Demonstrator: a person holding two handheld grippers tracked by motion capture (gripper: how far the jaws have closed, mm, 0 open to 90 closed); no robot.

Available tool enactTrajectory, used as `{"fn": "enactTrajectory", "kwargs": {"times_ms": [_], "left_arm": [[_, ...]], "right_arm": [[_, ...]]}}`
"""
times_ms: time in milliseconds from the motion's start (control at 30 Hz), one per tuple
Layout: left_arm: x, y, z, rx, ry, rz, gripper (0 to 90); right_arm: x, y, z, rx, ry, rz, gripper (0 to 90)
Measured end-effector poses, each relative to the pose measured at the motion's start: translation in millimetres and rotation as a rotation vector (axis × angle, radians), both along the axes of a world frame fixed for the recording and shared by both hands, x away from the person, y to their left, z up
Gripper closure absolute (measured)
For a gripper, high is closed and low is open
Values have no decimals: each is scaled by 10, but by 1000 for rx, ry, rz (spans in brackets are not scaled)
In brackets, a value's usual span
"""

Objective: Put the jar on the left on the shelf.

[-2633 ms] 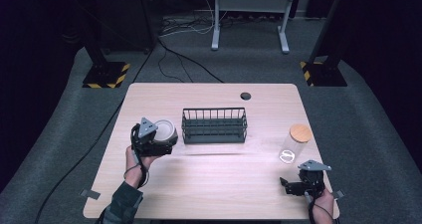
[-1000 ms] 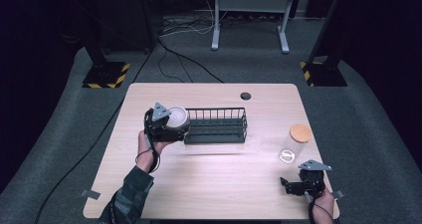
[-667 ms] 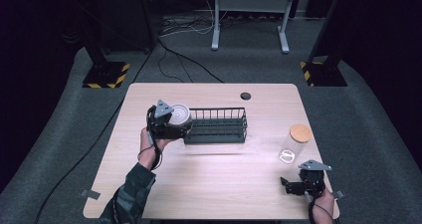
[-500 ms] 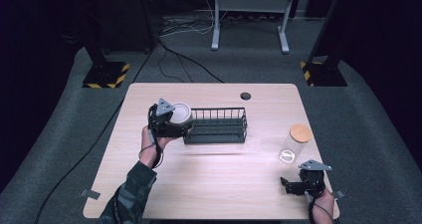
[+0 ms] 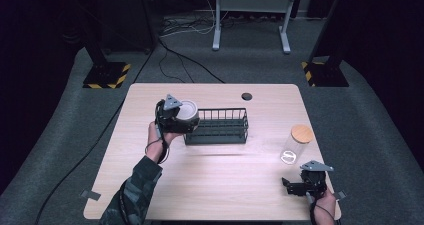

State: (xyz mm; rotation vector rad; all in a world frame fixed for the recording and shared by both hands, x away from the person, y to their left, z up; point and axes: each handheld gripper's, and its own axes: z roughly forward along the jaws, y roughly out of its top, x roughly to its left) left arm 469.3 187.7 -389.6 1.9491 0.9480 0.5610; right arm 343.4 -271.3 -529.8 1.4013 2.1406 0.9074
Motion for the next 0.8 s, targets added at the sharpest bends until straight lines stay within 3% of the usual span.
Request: {"fn": "enactTrajectory", "kwargs": {"times_ms": [800], "left_arm": [[247,-209,0,42,36,-19,98]], "right_arm": [[0,-1,0,0,0,-3,0]]}}
